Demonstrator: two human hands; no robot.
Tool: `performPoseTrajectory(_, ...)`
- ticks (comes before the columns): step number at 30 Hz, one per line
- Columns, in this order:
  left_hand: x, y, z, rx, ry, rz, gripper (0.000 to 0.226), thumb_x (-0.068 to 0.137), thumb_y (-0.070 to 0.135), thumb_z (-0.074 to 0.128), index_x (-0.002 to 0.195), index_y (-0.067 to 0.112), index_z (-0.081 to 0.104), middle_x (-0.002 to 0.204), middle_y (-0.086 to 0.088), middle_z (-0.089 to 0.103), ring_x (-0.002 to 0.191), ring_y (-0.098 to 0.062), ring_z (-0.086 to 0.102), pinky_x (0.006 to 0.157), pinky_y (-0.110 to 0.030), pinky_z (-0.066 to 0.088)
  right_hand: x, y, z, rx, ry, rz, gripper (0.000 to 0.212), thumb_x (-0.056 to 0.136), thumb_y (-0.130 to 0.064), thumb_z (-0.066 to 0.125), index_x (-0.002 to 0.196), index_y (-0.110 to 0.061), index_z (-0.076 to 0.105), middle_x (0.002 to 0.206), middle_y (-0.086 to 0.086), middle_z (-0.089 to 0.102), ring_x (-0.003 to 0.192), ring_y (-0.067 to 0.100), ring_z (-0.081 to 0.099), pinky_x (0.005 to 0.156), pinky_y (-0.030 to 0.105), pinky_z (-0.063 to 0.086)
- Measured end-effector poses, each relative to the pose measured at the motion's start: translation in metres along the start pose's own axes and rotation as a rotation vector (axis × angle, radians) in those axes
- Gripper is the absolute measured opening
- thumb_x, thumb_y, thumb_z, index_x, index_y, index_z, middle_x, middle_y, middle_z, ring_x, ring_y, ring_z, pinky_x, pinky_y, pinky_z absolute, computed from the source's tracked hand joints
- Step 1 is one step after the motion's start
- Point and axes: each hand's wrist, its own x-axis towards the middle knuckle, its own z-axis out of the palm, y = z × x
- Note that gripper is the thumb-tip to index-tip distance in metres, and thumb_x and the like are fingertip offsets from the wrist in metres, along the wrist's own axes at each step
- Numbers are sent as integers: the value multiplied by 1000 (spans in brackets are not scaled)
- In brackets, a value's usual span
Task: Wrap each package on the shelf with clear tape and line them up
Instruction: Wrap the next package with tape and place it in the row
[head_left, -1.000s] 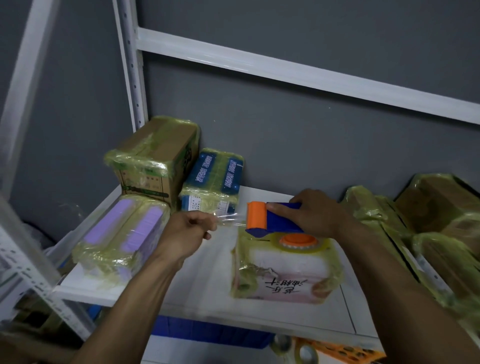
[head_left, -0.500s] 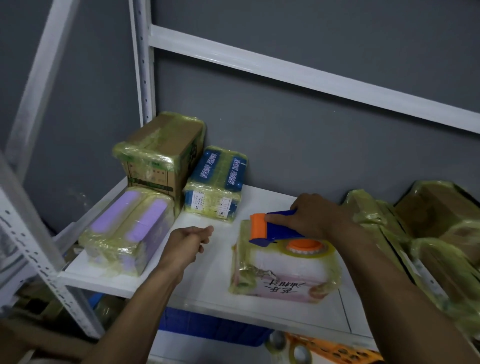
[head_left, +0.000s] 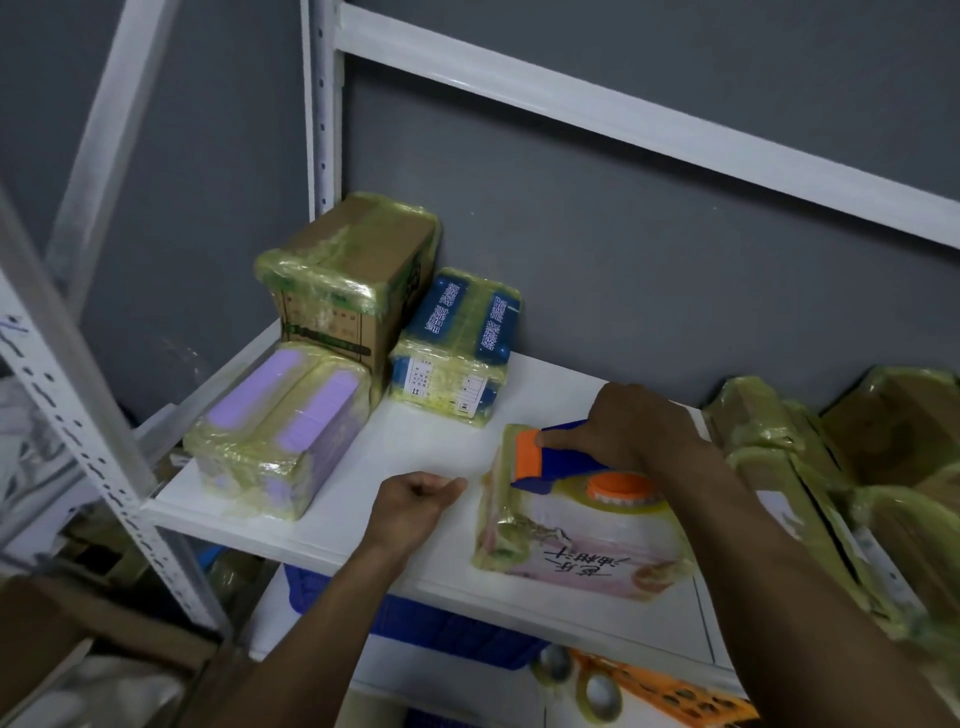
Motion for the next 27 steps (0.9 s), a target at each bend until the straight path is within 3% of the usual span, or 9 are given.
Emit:
performPoseTrajectory(5,6,-14,20,27,-39,0,21,78,30,88,77,12,76,72,9,74,63,5,65,58,-7,46,-4,1,4,47,15,-62,72,66,-95,53,89,-28,61,93,-6,64,83,17,62,80,39,56)
performPoseTrajectory(8,6,-17,32,78,-47,38,21,79,32,86,83,15,75,80,5,74,77,-5,69,62,-6,47,-6,4,4,123,50,-100,63,71,-89,61,99,-33,56,105,-8,58,94,16,58,86,41,54)
performPoseTrajectory(13,4,-12,22,357,-41,10,61,70,59,86,116,32,56,101,4,67,95,-15,66,88,-31,53,-11,7,7,265,127,-124,53,71,-75,75,92,-30,55,106,-8,59,93,14,58,81,37,52)
performPoseTrajectory(17,-9,-5,25,144,-60,319,20,88,20,79,105,28,72,101,5,75,92,-6,69,80,-15,54,-12,5,7,345,189,-144,42,72,-65,81,74,-30,58,89,-13,58,74,5,54,61,25,39)
performPoseTrajectory(18,-15,-3,29,111,-109,346,14,96,20,70,98,33,76,96,6,77,89,-2,70,77,-10,52,-11,4,8,364,199,-127,41,72,-64,82,70,-30,60,85,-14,57,71,5,55,59,24,38)
performPoseTrajectory(20,-26,-1,36,143,-225,335,34,105,40,51,85,30,77,86,1,78,81,-3,70,74,-16,53,-10,4,7,396,232,-91,39,72,-62,84,65,-31,61,80,-15,57,68,5,55,56,23,36)
performPoseTrajectory(23,-35,-8,40,72,-405,241,47,105,58,35,112,34,74,108,2,77,104,-13,71,91,-29,56,-10,5,7,423,259,-85,38,72,-58,86,64,-31,62,77,-15,56,68,5,54,57,24,36)
performPoseTrajectory(25,-39,-9,40,94,-487,282,47,97,69,45,138,48,55,121,13,72,112,-8,68,95,-28,56,-12,6,7,437,259,-80,37,73,-58,86,64,-31,62,78,-16,57,69,6,55,59,25,38)
performPoseTrajectory(27,-39,-9,42,153,-481,343,59,92,67,59,146,52,42,124,20,69,112,-2,67,94,-28,57,-12,4,5,439,256,-69,37,76,-58,84,64,-31,62,78,-15,60,70,7,58,64,28,43)
